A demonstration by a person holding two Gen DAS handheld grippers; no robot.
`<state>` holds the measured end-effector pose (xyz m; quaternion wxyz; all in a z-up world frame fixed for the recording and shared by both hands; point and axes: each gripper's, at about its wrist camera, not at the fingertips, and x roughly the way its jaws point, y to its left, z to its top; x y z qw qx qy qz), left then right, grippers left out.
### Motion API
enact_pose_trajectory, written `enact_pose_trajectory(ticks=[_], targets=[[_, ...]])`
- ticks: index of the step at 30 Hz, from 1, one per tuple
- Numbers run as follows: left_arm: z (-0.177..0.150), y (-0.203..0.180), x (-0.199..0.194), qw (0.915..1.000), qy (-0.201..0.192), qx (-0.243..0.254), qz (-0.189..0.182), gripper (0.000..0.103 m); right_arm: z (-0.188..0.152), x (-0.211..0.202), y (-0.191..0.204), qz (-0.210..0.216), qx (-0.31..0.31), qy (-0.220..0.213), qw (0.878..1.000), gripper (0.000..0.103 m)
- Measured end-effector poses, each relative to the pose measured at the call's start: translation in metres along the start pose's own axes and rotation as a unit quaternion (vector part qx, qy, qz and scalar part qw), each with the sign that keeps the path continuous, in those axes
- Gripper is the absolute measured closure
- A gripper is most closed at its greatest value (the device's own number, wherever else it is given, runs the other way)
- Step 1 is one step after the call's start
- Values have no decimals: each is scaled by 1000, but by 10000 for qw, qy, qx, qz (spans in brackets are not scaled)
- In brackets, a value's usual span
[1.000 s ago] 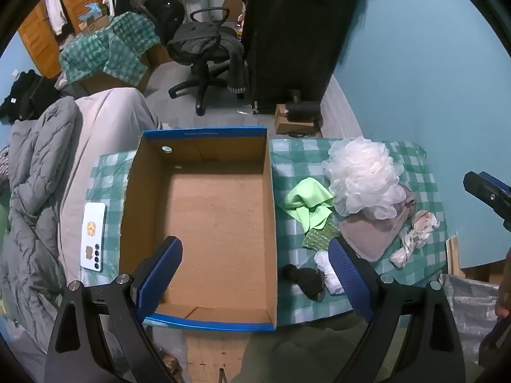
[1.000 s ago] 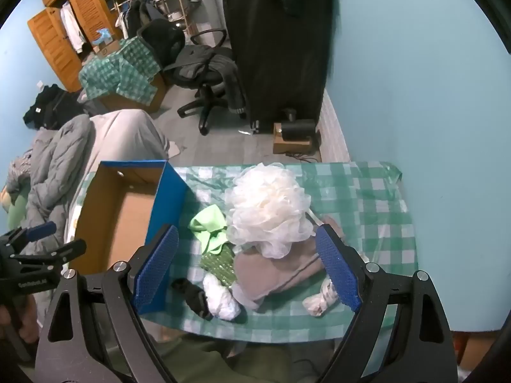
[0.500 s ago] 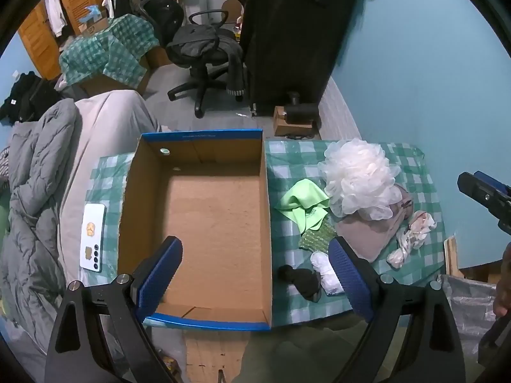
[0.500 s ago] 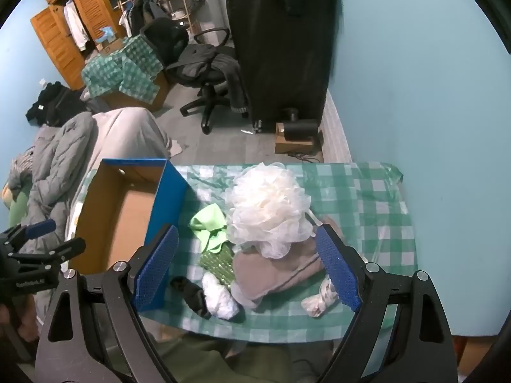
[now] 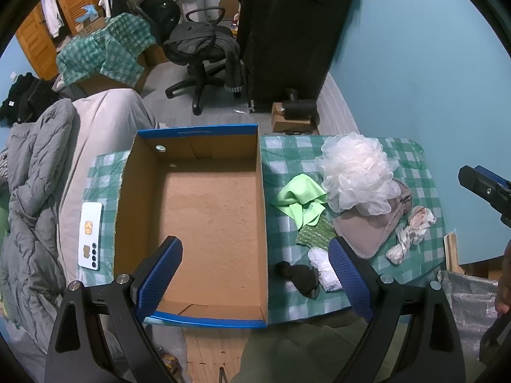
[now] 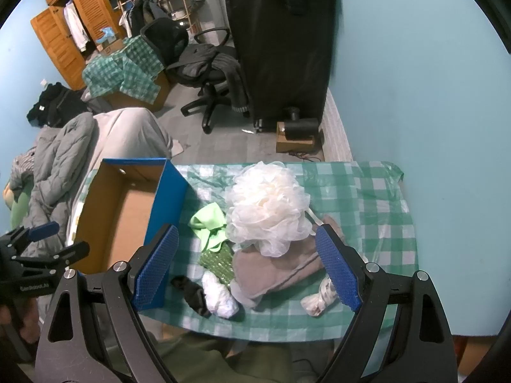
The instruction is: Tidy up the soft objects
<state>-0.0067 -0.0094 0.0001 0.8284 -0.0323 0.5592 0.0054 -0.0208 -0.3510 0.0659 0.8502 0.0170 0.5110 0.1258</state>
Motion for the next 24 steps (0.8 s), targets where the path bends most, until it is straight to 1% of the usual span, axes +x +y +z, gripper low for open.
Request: enact_pose_trajectory(ticks=[9, 10, 24], targets=[[-1, -1, 1, 10000, 26, -12, -7, 9, 0, 0, -1, 28, -5, -4, 10000, 16], [-2, -1, 1, 10000, 28, -18, -10, 9, -1, 4, 4, 41, -7, -8, 10000, 16], [-2, -1, 3, 10000, 25, -18, 1, 9, 2, 3, 4, -8, -17, 11, 10000, 16]])
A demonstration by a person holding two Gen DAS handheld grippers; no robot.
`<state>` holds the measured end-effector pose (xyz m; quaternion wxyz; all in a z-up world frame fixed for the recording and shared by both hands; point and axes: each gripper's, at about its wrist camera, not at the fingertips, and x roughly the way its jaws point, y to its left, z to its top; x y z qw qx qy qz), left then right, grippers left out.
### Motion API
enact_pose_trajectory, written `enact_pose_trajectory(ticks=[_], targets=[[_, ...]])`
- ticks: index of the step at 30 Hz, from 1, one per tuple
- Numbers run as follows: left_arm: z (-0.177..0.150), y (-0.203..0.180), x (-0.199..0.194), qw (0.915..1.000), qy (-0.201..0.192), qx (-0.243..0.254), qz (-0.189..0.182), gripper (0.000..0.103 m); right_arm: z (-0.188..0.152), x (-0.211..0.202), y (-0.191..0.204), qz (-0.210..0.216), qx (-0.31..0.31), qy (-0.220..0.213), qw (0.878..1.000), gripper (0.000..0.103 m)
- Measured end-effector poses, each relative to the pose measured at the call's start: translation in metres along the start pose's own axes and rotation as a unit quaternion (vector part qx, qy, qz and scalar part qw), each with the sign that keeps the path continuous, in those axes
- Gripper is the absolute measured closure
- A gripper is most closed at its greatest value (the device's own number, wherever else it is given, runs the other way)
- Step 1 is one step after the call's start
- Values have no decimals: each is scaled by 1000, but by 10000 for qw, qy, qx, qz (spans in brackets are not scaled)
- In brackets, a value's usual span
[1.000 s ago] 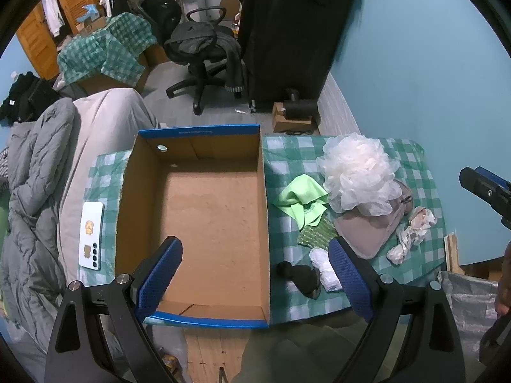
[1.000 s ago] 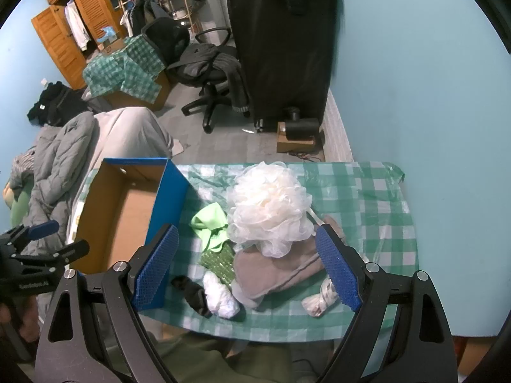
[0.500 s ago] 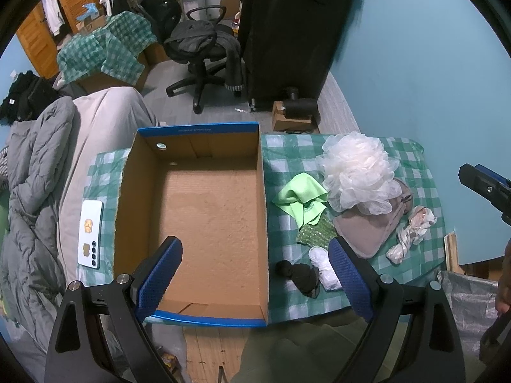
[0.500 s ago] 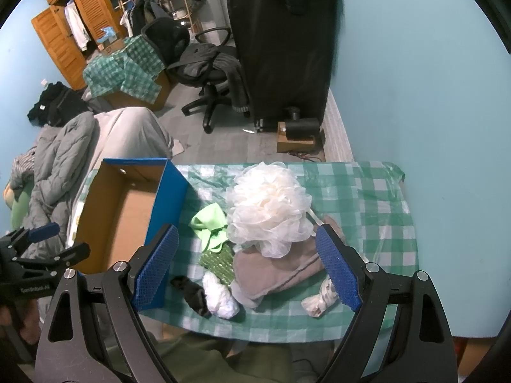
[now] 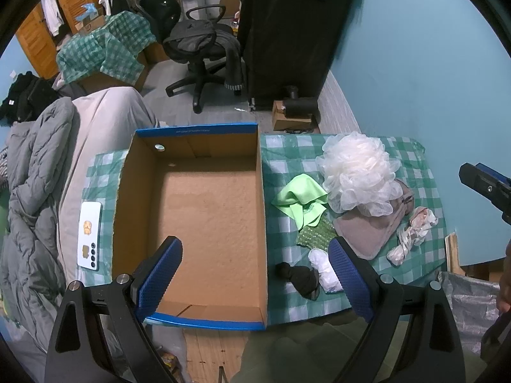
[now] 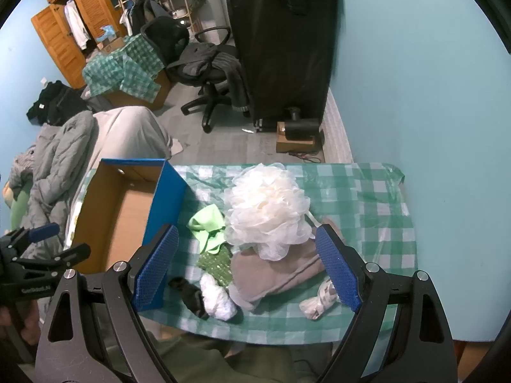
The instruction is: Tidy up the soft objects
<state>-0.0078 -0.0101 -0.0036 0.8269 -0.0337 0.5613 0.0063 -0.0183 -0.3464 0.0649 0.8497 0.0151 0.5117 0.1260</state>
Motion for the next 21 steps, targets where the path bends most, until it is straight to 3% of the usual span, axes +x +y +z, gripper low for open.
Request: enact_pose_trajectory(ticks=[21], targets=[[14, -14, 6, 10000, 45, -40, -25, 9, 2, 3, -4, 5, 3, 6, 10000, 16]])
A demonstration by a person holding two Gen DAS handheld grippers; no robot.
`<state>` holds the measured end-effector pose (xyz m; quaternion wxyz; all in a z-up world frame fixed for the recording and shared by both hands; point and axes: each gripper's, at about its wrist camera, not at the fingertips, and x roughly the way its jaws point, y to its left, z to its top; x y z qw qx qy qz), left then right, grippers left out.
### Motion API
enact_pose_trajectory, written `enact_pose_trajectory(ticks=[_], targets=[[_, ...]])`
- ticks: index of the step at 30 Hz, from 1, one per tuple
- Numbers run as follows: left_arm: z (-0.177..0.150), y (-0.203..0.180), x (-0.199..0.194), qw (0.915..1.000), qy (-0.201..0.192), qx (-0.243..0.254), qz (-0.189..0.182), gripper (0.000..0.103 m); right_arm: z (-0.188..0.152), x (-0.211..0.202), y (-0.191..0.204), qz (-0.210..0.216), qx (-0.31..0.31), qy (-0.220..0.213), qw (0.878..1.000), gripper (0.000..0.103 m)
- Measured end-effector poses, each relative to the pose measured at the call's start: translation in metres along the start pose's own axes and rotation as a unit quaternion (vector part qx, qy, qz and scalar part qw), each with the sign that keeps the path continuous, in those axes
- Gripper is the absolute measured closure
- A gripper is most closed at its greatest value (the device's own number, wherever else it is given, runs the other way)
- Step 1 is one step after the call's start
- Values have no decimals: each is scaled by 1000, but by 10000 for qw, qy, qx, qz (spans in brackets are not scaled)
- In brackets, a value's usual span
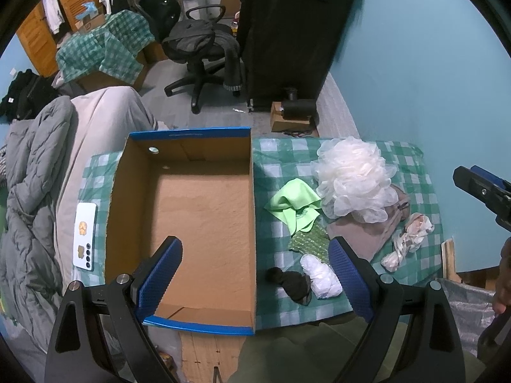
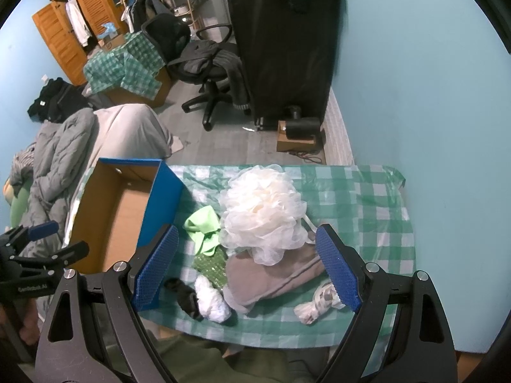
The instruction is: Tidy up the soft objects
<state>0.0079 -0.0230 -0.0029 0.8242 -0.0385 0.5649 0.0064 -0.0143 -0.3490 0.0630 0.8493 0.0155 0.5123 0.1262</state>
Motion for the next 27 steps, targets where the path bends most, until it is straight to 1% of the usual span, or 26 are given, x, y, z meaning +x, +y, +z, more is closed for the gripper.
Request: enact_pose_trajectory(ticks=[19, 23, 27], targets=[[4, -15, 0, 9998, 13, 7, -213, 9, 2, 6, -7, -3, 66, 40, 10000, 16], [6, -21, 3, 9997, 37, 65, -251, 9, -1, 3, -14, -33, 153, 44, 9999, 16], [9, -26, 4, 9997, 40, 166, -198, 9, -4, -2, -29, -67, 247, 74, 9996, 16]])
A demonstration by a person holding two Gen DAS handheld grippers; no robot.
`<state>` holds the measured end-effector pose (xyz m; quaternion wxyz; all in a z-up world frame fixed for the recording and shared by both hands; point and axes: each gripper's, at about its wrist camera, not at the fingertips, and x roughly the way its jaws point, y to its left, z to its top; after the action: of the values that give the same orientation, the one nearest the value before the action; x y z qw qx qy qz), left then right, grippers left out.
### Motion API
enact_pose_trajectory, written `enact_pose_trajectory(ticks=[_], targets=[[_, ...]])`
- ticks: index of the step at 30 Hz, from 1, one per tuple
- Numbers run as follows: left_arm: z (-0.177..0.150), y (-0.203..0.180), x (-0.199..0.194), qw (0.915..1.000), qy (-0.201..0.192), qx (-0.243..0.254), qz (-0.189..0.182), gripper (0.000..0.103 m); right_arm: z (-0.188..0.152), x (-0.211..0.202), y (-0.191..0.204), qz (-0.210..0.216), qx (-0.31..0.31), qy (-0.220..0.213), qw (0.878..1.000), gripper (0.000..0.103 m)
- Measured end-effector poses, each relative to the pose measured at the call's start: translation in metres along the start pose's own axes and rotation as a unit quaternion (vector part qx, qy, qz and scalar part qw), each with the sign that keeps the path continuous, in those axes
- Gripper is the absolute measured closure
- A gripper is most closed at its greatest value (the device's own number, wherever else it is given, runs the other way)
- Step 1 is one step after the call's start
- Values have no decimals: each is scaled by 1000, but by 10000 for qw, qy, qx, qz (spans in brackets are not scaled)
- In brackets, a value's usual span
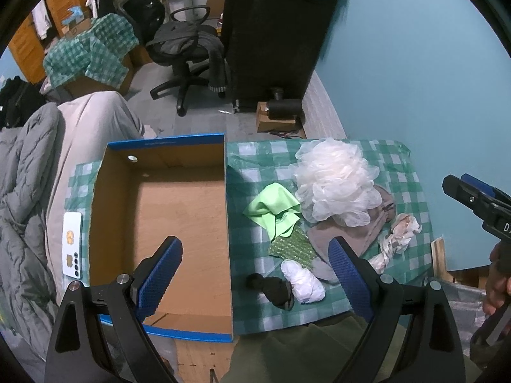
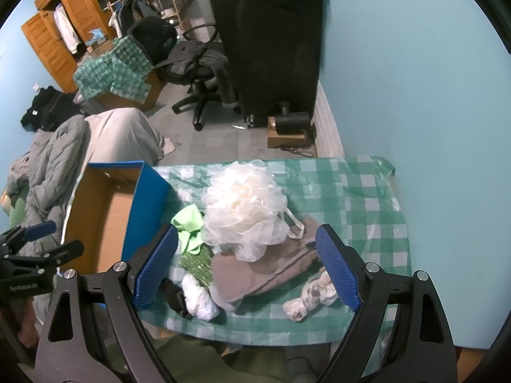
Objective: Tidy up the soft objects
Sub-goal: 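Grasp the white plastic bundle with the right tool while the left tool grasps the white bath puff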
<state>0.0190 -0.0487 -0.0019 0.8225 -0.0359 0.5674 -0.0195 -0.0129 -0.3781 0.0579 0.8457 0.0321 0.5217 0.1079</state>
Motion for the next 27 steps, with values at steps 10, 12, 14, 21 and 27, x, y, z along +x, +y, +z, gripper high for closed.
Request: enact_pose_trajectory(ticks=[10, 12, 14, 21, 27], targets=[[14, -17, 12, 9996, 88, 192, -171, 9, -11, -3, -32, -220, 240, 99, 9994, 16], [19, -21, 14, 9994, 80, 229, -248, 9, -14, -2, -38, -282, 306, 137, 9990, 16], [23, -25, 17, 9992, 61, 298, -256, 9, -20, -1, -46, -336, 402, 193, 9984, 16], [37, -44, 40, 9966, 59, 807, -184, 9, -39, 9, -77, -515, 740, 400, 9951, 16], [36, -62, 70, 9935, 216, 1087, -267, 9, -59, 34, -103, -499, 1173, 643, 9898, 16]])
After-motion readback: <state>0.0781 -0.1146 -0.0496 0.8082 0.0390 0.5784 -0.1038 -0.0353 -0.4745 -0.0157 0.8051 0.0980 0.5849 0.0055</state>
